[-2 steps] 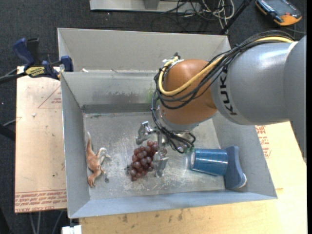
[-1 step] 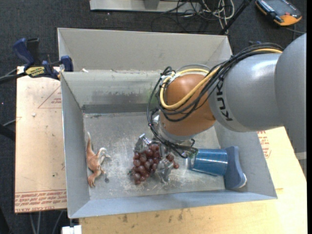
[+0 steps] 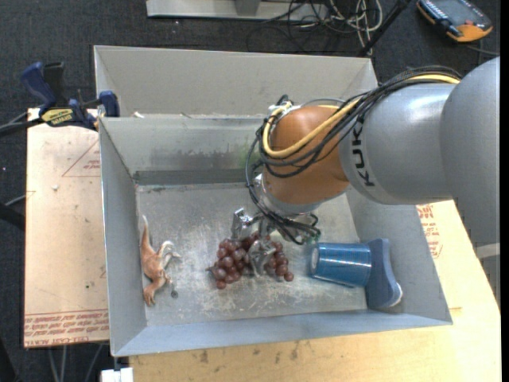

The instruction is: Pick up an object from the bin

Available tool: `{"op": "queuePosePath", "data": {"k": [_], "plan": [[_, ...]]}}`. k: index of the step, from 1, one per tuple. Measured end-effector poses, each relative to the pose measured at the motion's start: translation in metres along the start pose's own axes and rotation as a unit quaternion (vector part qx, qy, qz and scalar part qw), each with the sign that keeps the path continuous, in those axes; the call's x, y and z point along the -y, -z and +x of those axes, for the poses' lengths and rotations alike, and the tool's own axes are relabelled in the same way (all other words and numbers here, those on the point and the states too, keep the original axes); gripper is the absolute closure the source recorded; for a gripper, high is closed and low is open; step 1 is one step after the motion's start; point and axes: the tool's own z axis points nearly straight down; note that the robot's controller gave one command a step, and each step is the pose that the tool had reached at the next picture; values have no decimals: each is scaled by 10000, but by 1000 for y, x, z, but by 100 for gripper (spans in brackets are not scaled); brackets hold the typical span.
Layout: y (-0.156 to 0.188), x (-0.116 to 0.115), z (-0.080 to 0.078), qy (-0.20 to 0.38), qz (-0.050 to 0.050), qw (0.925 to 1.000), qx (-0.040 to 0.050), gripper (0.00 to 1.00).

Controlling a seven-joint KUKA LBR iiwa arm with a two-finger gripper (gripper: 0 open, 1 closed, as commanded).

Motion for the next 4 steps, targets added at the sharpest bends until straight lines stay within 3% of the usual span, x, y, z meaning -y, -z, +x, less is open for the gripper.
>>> {"op": "queuePosePath", "data": {"k": [2, 4], "plan": [[5, 0, 1, -3, 4, 10000, -13, 100], [32, 0, 1, -5, 18, 10000, -60, 100]]}}
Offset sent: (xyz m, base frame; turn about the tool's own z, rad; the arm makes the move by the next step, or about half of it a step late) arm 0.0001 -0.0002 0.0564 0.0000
